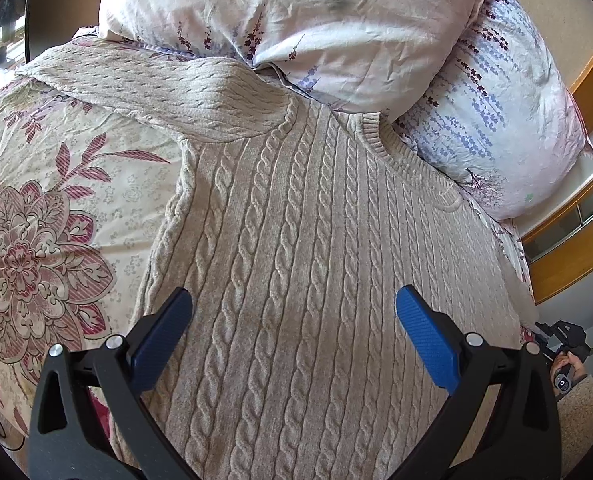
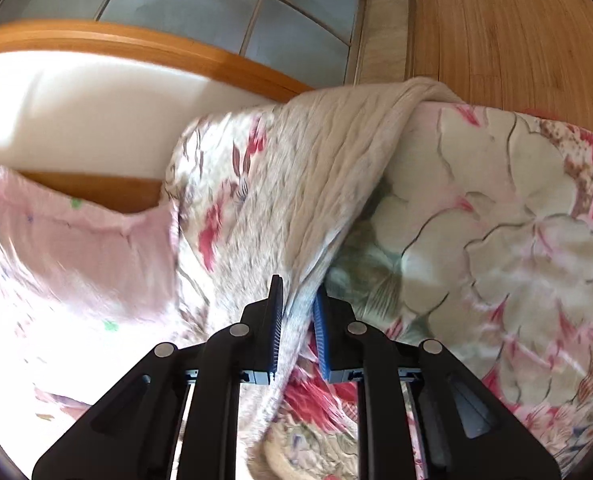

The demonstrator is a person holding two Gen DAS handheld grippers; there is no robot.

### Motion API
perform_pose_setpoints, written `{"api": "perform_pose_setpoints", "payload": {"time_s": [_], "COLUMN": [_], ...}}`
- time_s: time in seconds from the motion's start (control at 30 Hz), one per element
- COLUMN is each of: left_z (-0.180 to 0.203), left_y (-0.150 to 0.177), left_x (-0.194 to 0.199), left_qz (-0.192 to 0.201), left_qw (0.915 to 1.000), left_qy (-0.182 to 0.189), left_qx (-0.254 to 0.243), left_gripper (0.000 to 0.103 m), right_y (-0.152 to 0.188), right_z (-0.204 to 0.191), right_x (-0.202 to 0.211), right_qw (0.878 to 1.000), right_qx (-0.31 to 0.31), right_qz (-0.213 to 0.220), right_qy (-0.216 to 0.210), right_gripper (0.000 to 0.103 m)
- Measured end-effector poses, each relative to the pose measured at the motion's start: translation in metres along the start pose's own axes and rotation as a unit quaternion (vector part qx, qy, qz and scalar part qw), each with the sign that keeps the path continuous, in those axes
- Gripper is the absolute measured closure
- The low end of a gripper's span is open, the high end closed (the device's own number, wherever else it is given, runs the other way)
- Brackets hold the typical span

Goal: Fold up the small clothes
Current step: 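Lift the sleeve with the right tool and carry it across the sweater body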

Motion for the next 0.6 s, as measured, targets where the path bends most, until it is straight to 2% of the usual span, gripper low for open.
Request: {"api": "perform_pose_setpoints", "payload": {"time_s": [0.2,0.33,0.43,0.5,0.6], "left_z": [-0.001,-0.002,-0.003,-0.003,-0.005], "left_y": [-0.004,-0.008,-0.01,-0.012,-0.015], "left_x": [-0.003,-0.006,-0.007,-0.007,-0.004], "left_qz": [0.001,0.0,0.0,0.0,0.005], "left_qw": [0.9999,0.9997,0.9994,0.9992,0.9989], "left_qy": [0.012,0.026,0.034,0.039,0.045], "left_qx": [-0.004,0.005,0.009,0.009,0.01], "left_gripper": [0.002,0.002,0.002,0.002,0.002], "right_y": [0.007,0.029,0.073,0.108,0.181], "right_z": [-0.057,-0.118,-0.171,-0.194,-0.218], "right_x": [0.018,0.027,0.025,0.016,-0.013], "right_qw": [0.997,0.989,0.976,0.968,0.954], "right_qx": [0.041,0.081,0.117,0.138,0.173], "right_qz": [0.036,0.035,0.004,-0.026,-0.098], "right_qy": [-0.052,-0.12,-0.183,-0.205,-0.224], "right_gripper": [0.092,0.093,0.093,0.093,0.093]}}
Point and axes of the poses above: each gripper's, at about its wrist camera, not at the fingertips, and x roughly against the way its jaws point, z to its right, y to its underside, the point moved 8 cm from there along -x, roughly the way its jaws point, and after that the axes turned 1 degree about x, right-handed, at the moved point
